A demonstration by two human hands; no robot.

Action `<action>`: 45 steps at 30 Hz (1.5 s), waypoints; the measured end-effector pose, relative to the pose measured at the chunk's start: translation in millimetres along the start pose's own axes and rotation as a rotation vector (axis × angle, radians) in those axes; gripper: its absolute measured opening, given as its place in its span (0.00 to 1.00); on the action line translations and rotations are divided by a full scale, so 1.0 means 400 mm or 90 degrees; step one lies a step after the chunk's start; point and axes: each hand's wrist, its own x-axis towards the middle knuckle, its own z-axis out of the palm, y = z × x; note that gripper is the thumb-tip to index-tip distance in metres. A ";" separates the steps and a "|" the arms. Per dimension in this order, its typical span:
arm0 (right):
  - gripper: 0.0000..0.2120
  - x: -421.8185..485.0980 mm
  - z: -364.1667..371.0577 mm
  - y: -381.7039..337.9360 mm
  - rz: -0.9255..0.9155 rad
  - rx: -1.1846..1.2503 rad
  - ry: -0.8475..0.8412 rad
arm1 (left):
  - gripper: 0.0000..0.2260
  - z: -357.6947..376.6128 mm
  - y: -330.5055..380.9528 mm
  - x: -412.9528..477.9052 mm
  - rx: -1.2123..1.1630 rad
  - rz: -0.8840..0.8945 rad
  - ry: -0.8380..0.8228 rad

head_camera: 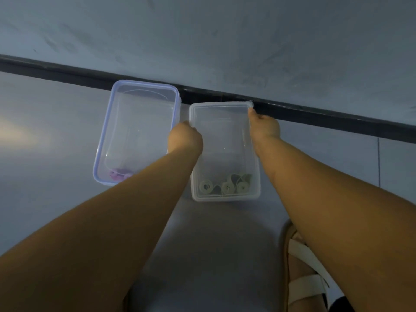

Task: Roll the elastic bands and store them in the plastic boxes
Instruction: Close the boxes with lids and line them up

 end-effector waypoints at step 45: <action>0.22 -0.101 -0.012 0.180 -0.080 -0.024 0.103 | 0.21 0.036 -0.060 -0.070 -0.168 -0.102 -0.002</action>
